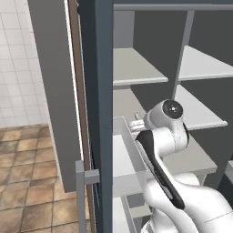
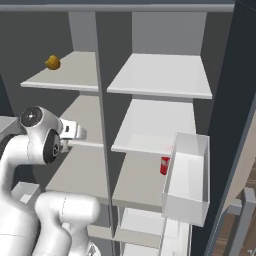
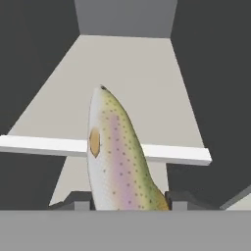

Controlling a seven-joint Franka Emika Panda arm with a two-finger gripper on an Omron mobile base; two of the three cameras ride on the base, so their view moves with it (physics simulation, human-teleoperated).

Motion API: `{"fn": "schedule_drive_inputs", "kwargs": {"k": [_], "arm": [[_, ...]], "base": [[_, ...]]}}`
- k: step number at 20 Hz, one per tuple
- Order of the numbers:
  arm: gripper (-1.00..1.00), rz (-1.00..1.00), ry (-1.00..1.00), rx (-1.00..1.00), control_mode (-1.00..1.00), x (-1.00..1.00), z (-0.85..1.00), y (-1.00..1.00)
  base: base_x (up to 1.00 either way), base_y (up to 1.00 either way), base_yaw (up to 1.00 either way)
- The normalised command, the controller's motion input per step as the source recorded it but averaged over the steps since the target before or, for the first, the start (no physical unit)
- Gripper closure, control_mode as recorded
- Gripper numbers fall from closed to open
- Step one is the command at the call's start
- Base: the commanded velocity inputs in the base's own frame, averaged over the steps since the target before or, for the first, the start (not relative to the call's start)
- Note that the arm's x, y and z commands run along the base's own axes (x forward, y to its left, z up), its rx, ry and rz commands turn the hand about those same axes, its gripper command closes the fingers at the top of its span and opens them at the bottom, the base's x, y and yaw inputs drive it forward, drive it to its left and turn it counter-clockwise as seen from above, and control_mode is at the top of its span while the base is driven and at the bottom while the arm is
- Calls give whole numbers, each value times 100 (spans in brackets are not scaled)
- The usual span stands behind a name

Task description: Pick up the frozen fish from the freezer, place it on any shelf in the fridge, and close the fridge and freezer doors when done.

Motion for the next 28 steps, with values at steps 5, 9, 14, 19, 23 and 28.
{"fn": "schedule_drive_inputs", "kwargs": {"k": [5,9,14,19,23,28], "arm": [[100,0,11,1,-100,-100,77,-40],[100,0,2,0,-100,-100,84,-98],[100,0,0,0,-100,-75,91,-100],[100,-5,0,-5,-100,22,79,-100],[100,-6,0,-6,-100,92,67,-95],[100,-1,0,-1,-100,100,35,-81]], "base": [[0,0,0],[0,0,0],[0,0,0],[0,0,0],[0,0,0],[0,0,0]]}}
